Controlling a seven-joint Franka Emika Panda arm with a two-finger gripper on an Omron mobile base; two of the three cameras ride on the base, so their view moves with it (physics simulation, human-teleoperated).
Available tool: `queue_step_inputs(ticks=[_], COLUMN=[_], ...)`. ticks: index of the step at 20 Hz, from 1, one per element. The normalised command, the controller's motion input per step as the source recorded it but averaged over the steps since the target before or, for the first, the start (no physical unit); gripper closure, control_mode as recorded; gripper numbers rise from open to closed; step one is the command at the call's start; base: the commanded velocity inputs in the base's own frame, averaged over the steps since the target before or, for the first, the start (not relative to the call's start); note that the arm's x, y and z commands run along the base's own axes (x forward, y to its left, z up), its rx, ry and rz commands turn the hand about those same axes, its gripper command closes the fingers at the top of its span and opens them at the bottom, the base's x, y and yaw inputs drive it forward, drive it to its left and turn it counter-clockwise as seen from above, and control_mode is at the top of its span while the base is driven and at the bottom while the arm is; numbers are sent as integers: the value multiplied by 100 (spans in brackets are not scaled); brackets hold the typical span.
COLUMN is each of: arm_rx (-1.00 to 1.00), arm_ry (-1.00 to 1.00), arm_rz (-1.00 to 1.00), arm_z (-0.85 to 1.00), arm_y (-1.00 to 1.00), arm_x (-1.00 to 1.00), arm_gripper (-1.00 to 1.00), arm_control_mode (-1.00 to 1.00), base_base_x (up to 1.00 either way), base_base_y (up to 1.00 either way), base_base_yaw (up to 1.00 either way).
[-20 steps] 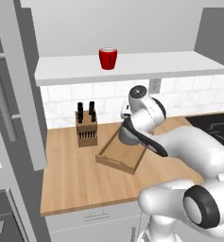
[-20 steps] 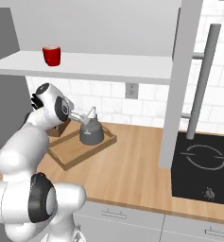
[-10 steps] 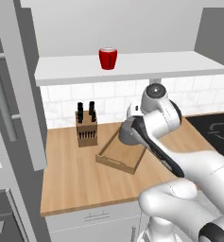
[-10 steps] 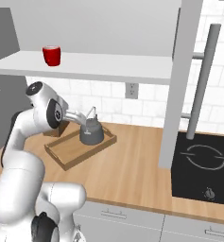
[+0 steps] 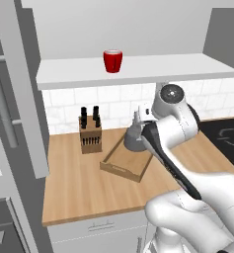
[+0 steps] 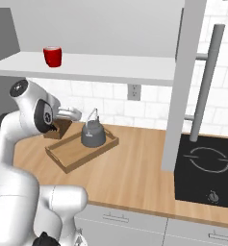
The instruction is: Pick the kettle from the counter and place it on the tray. Then pick the mug from the cabinet and place it on the tray. Then close the cabinet doors.
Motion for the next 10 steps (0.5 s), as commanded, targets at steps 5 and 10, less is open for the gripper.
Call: queue_step_inputs(ticks=[5, 10], arm_rx=[0, 0], arm_ry=[0, 0], arm_rz=[0, 0], arm_z=[69, 65], arm_y=[28, 29], arm_x=[-22, -13], arm_gripper=[-100, -100], arm_control_mode=[-100, -100], base_base_x=[0, 0], base_base_y=[0, 0], base_base_yaw=[0, 0])
